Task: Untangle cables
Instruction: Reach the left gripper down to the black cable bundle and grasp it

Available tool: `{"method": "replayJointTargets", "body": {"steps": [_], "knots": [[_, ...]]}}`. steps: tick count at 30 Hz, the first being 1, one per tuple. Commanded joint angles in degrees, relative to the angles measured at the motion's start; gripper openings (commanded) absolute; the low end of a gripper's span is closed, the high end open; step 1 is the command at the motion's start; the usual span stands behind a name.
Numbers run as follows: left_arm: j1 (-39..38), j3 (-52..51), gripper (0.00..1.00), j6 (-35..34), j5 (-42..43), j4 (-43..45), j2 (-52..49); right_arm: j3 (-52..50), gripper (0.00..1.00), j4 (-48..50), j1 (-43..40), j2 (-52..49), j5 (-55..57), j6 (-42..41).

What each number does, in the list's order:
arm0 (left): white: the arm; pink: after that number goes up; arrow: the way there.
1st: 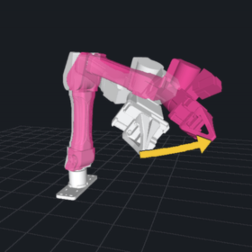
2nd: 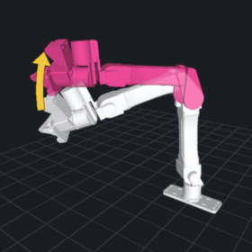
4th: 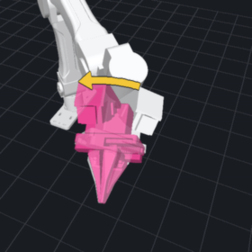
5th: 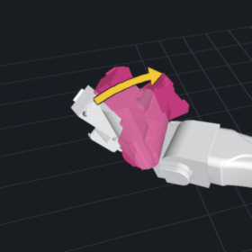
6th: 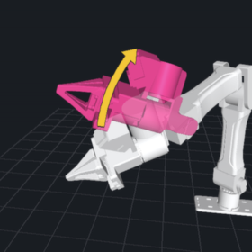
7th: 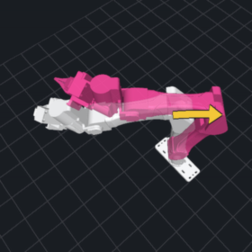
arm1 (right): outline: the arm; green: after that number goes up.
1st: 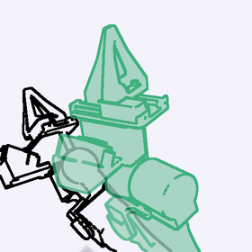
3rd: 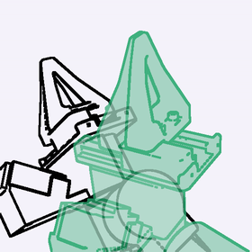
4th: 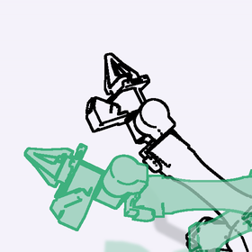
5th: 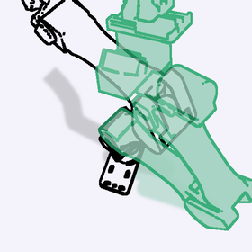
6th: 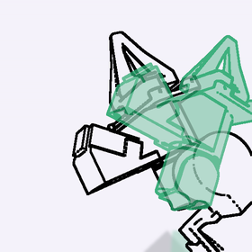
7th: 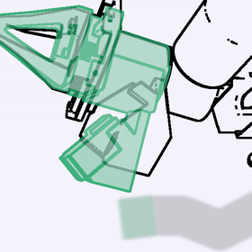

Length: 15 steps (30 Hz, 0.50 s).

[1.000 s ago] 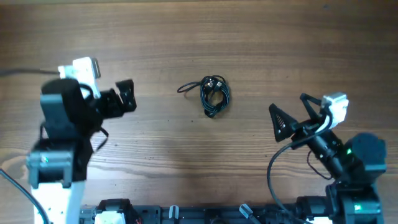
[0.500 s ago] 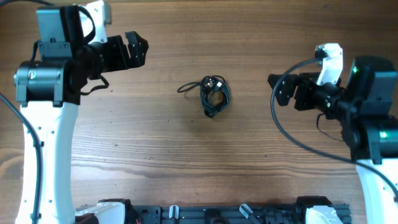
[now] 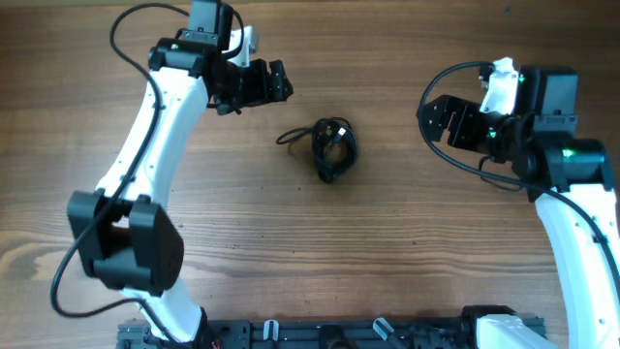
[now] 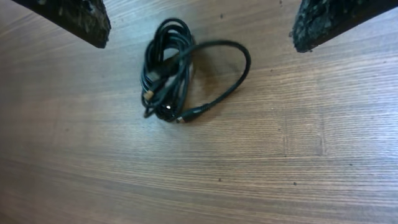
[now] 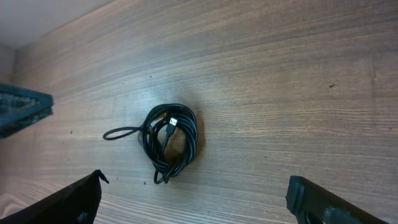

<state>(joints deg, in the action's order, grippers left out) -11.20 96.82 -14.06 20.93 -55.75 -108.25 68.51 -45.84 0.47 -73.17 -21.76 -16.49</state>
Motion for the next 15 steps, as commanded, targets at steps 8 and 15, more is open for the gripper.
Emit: {"method": "replayJointTargets", "body": {"steps": [8, 15], "knots": [[-6.34, 0.90, 0.90, -4.68, -5.95, 3.56, -10.54, 0.48, 0.94, 0.83, 0.26, -0.61, 1.44, -2.03], [-7.34, 0.90, 0.84, -9.18, -7.08, 5.46, -13.27, 0.37, 0.86, 1.62, 0.26, -1.01, 1.62, -3.23]]}}
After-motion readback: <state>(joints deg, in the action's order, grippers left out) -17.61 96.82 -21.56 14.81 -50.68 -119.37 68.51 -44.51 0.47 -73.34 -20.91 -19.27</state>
